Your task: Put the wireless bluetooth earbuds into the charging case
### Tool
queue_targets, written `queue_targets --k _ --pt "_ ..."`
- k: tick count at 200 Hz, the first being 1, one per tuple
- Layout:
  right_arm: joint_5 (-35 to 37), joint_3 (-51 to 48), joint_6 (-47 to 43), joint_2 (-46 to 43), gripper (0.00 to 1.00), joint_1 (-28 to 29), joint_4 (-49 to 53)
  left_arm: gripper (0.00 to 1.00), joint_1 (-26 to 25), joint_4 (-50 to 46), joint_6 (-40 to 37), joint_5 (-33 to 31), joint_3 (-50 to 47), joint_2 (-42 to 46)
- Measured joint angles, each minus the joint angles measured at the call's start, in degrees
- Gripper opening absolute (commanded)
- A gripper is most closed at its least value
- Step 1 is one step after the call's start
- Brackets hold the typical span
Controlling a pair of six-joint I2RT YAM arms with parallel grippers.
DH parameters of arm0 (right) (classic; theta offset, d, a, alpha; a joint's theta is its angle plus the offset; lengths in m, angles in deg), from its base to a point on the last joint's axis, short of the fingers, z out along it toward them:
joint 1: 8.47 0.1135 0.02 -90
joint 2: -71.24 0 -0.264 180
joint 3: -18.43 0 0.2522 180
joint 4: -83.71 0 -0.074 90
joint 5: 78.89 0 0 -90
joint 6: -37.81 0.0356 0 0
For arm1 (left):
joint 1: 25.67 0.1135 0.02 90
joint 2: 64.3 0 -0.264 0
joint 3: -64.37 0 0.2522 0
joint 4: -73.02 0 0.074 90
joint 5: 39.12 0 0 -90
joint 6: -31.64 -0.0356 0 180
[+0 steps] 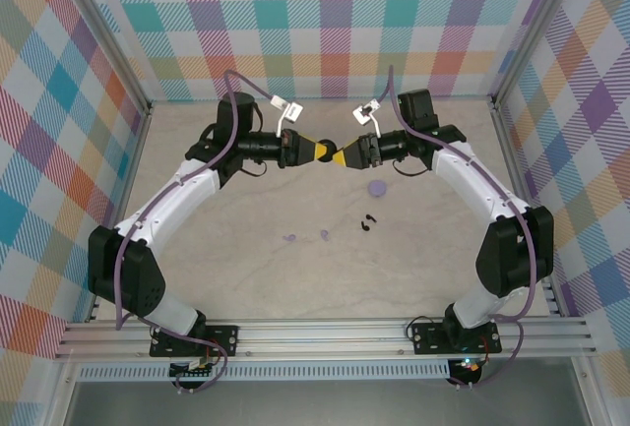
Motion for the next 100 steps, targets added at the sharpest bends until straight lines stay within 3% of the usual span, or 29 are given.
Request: queue_targets --k 100 --pt "-6.3 2.5 -3.3 -0.1 0.42 1.1 2.7 0.17 -1.9 -5.3 -3.8 2.7 2.2 0.0"
